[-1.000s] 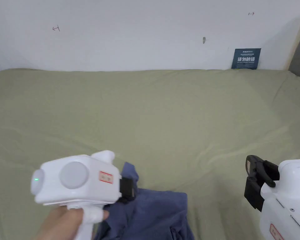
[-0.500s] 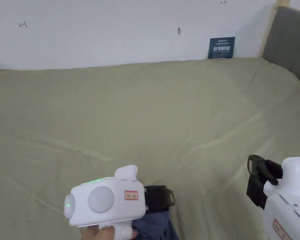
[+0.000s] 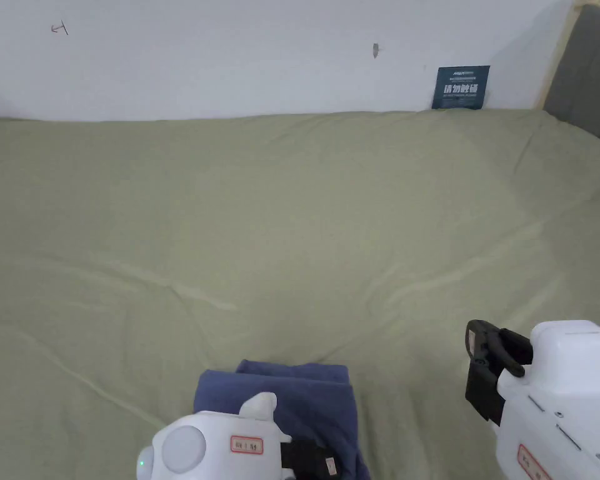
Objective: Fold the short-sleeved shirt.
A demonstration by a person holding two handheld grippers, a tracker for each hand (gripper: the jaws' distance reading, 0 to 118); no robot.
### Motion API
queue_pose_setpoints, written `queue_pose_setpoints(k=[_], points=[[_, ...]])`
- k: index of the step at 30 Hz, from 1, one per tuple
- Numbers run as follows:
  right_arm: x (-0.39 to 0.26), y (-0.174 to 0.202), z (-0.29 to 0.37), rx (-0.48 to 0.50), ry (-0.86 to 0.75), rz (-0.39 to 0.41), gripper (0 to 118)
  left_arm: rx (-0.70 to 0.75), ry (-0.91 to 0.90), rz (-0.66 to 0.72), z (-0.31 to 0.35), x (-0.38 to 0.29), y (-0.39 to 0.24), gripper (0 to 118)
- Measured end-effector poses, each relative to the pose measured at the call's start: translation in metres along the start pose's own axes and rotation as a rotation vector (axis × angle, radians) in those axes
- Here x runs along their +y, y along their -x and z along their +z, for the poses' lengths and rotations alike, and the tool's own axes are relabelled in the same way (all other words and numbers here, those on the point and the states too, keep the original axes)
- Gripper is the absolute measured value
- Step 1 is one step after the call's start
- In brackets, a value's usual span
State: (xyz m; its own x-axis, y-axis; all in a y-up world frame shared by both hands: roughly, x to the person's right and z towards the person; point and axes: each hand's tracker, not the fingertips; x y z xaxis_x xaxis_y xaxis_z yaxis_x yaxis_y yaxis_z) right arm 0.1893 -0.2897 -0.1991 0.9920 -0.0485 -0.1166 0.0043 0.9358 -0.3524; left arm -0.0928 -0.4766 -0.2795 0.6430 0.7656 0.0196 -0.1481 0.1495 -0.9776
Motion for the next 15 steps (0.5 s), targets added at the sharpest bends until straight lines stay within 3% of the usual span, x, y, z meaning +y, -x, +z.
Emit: queue_pose_setpoints(k=[2,5,10,13,15], points=[[-0.003,0.003,-0.001,0.011,0.02,0.017,1,-0.084,0.025,0.004,-0.009,-0.003,0.007,0],[-0.007,0.008,-0.006,0.039,0.054,0.034,1,-0.073,-0.002,-0.009,0.003,0.001,0.002,0],[-0.013,0.022,-0.023,0.193,0.128,-0.013,1,-0.098,-0.106,-0.096,0.065,0.013,-0.018,0],[-0.021,0.026,-0.049,0.386,0.249,-0.141,1,-0.049,-0.202,-0.142,0.113,0.021,-0.017,0],[-0.037,0.025,-0.077,0.546,0.359,-0.297,1,0.009,-0.264,-0.139,0.143,0.025,-0.01,0]])
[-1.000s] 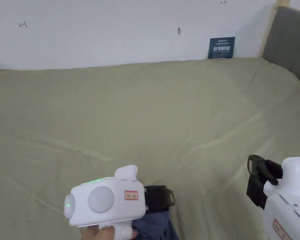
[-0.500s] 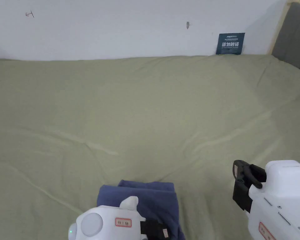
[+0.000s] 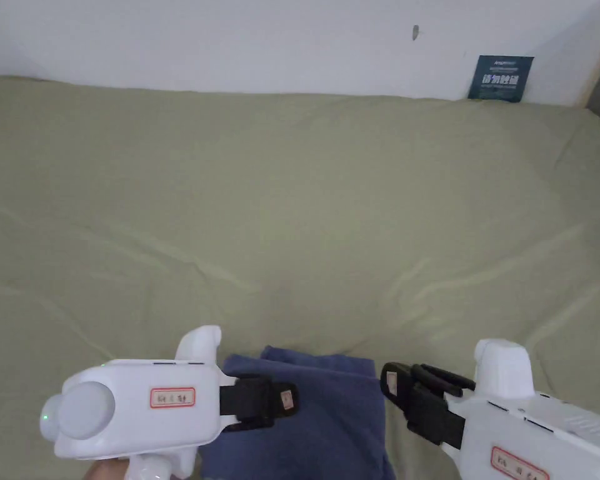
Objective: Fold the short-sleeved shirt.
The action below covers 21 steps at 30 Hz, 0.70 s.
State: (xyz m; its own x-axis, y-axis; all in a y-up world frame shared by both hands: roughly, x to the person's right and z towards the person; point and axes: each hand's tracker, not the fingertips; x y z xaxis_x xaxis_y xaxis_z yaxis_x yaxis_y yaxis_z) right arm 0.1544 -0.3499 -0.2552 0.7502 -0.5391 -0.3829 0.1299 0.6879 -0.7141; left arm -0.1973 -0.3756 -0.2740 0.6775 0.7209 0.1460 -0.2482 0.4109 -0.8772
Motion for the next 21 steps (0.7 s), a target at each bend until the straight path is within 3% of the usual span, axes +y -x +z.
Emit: queue_pose_setpoints(k=[3,5,8,10,12,13,14,15,17,18,21], points=[[-0.01,-0.034,-0.045,0.208,0.133,-0.201,1,0.07,-0.032,-0.008,0.027,0.009,0.017,0],[-0.018,-0.054,-0.073,0.304,0.208,-0.276,1,0.114,-0.027,-0.001,0.033,0.014,0.037,0],[-0.028,-0.089,-0.11,0.335,0.306,-0.342,1,0.141,-0.011,0.026,0.035,0.017,0.059,0],[-0.037,-0.116,-0.129,0.306,0.354,-0.397,1,0.152,0.014,0.039,0.033,0.018,0.061,0],[-0.047,-0.148,-0.142,0.468,0.372,-0.606,1,0.17,0.031,0.051,0.028,0.02,0.074,0],[-0.047,-0.154,-0.141,0.525,0.363,-0.642,1,0.163,0.042,0.062,0.028,0.023,0.084,0],[-0.045,-0.15,-0.138,0.502,0.361,-0.608,1,0.118,0.067,0.08,0.026,0.024,0.091,1],[-0.044,-0.148,-0.136,0.489,0.366,-0.58,1,0.078,0.088,0.099,0.023,0.025,0.097,23],[-0.043,-0.149,-0.137,0.492,0.377,-0.572,1,-0.015,0.13,0.125,0.013,0.025,0.105,98],[-0.044,-0.149,-0.137,0.506,0.378,-0.592,1,-0.07,0.172,0.145,0.002,0.023,0.111,109],[-0.045,-0.147,-0.136,0.518,0.376,-0.611,1,-0.134,0.237,0.202,-0.022,0.024,0.121,108]])
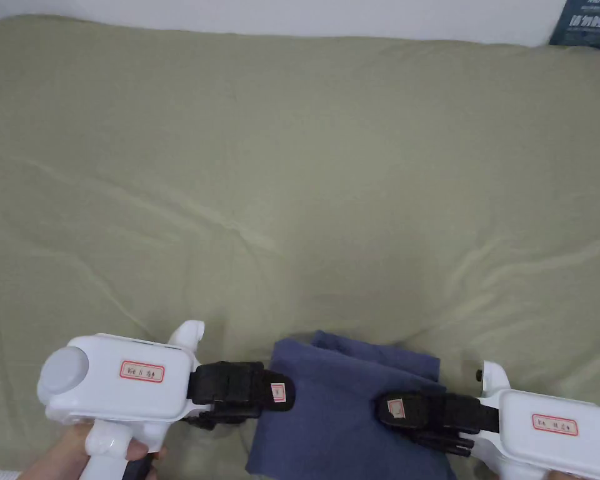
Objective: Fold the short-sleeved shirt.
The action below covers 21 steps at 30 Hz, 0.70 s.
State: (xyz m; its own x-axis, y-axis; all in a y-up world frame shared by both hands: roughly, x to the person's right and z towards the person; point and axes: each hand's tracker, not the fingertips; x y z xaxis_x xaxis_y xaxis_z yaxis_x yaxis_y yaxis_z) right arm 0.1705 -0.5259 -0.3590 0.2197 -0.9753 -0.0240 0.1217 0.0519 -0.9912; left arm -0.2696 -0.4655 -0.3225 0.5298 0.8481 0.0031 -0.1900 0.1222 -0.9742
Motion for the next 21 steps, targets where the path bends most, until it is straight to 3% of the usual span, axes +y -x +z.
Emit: queue_pose_setpoints(k=[2,3,5,6,7,8,12,16,21], points=[[-0.002,0.001,-0.001,0.002,-0.004,-0.007,1,-0.097,-0.048,-0.025,-0.009,0.005,-0.003,107],[-0.002,0.001,-0.001,0.007,-0.005,-0.014,1,-0.138,-0.044,-0.006,-0.016,0.009,-0.004,100],[-0.002,0.003,0.0,0.016,-0.007,-0.033,1,-0.145,-0.024,0.07,-0.032,0.011,0.003,74],[-0.002,0.005,-0.001,0.014,-0.007,-0.034,1,-0.131,-0.019,0.041,-0.04,0.013,0.003,45],[-0.003,0.007,-0.001,0.009,-0.007,-0.032,1,-0.075,-0.013,0.017,-0.044,0.013,0.001,35],[-0.006,0.018,-0.003,-0.003,-0.007,-0.027,1,-0.018,-0.008,-0.007,-0.046,0.016,0.008,34],[-0.012,0.042,0.0,-0.048,-0.024,0.013,1,-0.067,-0.013,0.029,-0.036,0.012,0.001,30],[-0.011,0.075,0.016,-0.06,-0.062,0.121,1,-0.04,-0.034,0.011,-0.012,0.011,-0.01,27],[-0.011,0.104,0.026,-0.096,-0.078,0.231,1,0.04,-0.128,0.035,0.075,0.021,0.005,26]])
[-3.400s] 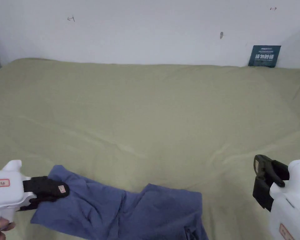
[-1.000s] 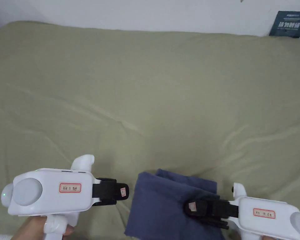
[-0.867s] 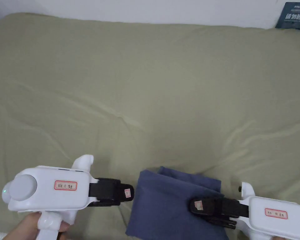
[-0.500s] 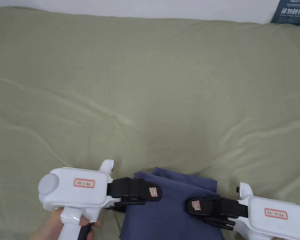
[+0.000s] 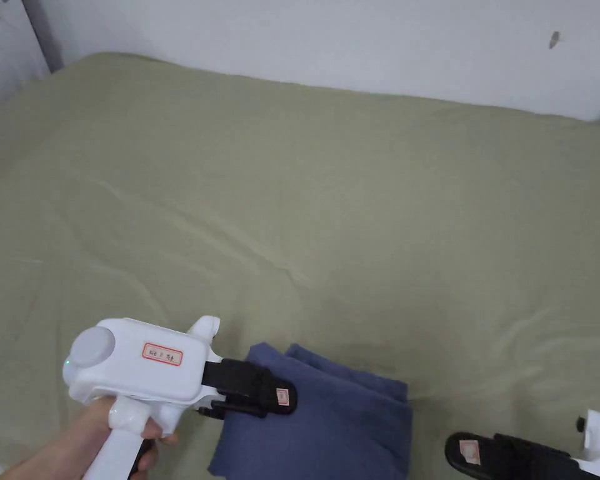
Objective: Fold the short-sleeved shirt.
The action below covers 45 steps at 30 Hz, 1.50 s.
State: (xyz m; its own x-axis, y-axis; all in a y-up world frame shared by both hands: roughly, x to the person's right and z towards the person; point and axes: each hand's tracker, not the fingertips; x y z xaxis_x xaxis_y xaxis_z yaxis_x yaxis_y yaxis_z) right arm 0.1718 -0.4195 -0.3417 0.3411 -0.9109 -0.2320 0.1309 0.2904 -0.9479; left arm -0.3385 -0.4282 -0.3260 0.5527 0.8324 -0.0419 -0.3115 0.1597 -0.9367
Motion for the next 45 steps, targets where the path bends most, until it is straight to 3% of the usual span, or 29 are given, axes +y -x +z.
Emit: queue_pose_setpoints(k=[10,16,18,19,20,21,22,25,29,30,31,32,33,34,36,40,45], points=[[0.007,0.014,-0.012,-0.038,-0.012,0.049,1,0.299,-0.183,0.053,0.222,0.081,0.078,27],[0.018,0.006,-0.015,-0.059,-0.048,0.03,1,0.426,-0.2,0.079,0.257,0.122,0.09,27],[0.022,0.006,-0.015,-0.067,-0.055,0.031,1,0.487,-0.187,0.023,0.259,0.135,0.097,26],[0.022,0.008,-0.015,-0.071,-0.059,0.034,1,0.506,-0.188,0.003,0.262,0.139,0.099,36],[0.023,0.011,-0.015,-0.073,-0.064,0.035,1,0.508,-0.202,0.0,0.264,0.141,0.1,64],[0.024,0.011,-0.014,-0.07,-0.067,0.036,1,0.518,-0.224,-0.008,0.266,0.142,0.1,106],[0.025,0.013,-0.013,-0.065,-0.069,0.04,1,0.522,-0.242,-0.015,0.27,0.143,0.1,118],[0.028,0.015,-0.005,-0.07,-0.073,0.066,1,0.581,-0.307,-0.017,0.276,0.126,0.088,118],[0.027,0.025,0.004,-0.071,-0.087,0.093,1,0.596,-0.33,-0.03,0.26,0.085,0.029,118],[0.027,0.027,0.007,-0.071,-0.093,0.102,1,0.614,-0.344,-0.035,0.257,0.079,0.018,114],[0.027,0.031,0.01,-0.077,-0.103,0.112,1,0.648,-0.396,-0.049,0.273,0.093,0.042,101],[0.025,0.036,0.014,-0.085,-0.116,0.125,1,0.671,-0.436,-0.042,0.272,0.089,0.032,72],[0.024,0.041,0.019,-0.095,-0.13,0.144,1,0.687,-0.489,-0.002,0.27,0.087,0.024,13],[0.023,0.045,0.023,-0.105,-0.144,0.163,1,0.705,-0.518,0.004,0.272,0.089,0.029,0],[0.022,0.057,0.035,-0.198,-0.19,0.236,1,0.755,-0.589,-0.034,0.259,0.084,0.009,0],[0.018,0.089,0.05,-0.389,-0.293,0.405,1,0.671,-0.646,-0.128,0.203,0.063,-0.04,0],[0.013,0.135,0.062,-0.611,-0.528,0.566,1,0.63,-0.656,-0.393,0.094,0.006,-0.153,0]])
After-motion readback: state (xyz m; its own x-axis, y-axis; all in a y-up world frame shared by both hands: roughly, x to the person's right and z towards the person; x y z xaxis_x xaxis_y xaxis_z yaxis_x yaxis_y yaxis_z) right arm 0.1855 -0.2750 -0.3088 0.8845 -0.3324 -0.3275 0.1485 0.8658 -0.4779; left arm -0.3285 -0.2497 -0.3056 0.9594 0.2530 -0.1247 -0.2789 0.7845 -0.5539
